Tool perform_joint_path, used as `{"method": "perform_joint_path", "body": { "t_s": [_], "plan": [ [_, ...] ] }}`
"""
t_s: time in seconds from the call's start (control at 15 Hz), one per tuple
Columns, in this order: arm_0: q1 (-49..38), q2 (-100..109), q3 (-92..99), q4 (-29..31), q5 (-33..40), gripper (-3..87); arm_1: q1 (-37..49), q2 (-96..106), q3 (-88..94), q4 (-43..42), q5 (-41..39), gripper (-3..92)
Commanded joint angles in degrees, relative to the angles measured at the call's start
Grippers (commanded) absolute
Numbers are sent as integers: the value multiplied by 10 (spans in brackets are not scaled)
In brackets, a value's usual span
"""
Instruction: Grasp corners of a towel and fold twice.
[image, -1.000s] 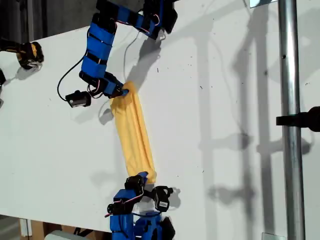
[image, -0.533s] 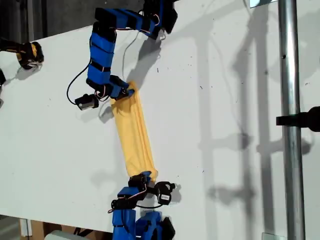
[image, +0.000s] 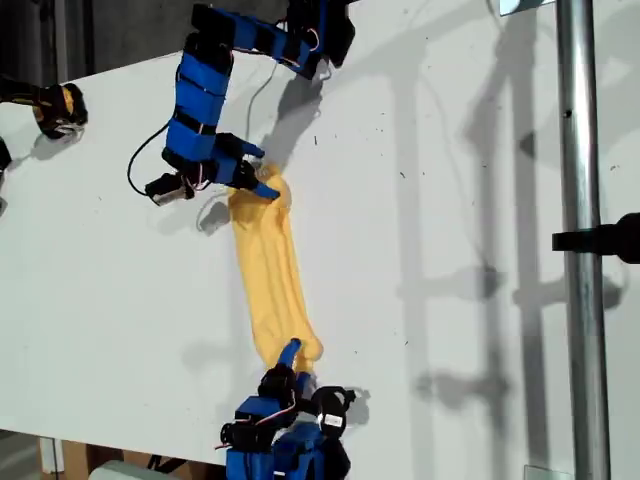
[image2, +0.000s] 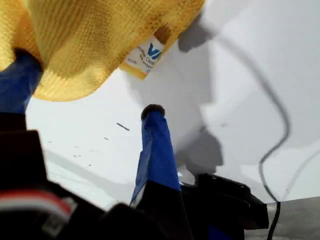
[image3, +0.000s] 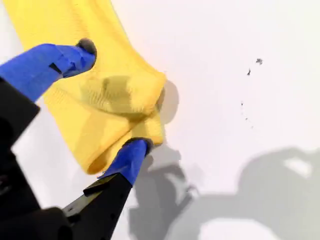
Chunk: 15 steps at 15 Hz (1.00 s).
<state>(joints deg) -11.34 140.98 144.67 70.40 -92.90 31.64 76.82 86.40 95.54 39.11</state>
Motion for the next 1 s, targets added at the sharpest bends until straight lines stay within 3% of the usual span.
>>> {"method": "perform_joint_path", "body": {
  "t_s": [0.0, 0.33, 0.6, 0.73, 0.93],
  "plan": [
    [15, 153, 17, 43, -6, 302, -5, 108, -18, 20, 12, 396],
    [35, 562, 140, 98, 72, 258, 31, 308, 138, 6, 58, 372],
    [70, 584, 206, 42, 128, 267, 73, 514, 367, -74, 105, 370],
    [69, 584, 254, 25, 156, 180, 76, 567, 434, -132, 106, 356],
    [82, 584, 274, 39, 112, 85, 100, 560, 492, -226, 95, 352]
  ]
}}
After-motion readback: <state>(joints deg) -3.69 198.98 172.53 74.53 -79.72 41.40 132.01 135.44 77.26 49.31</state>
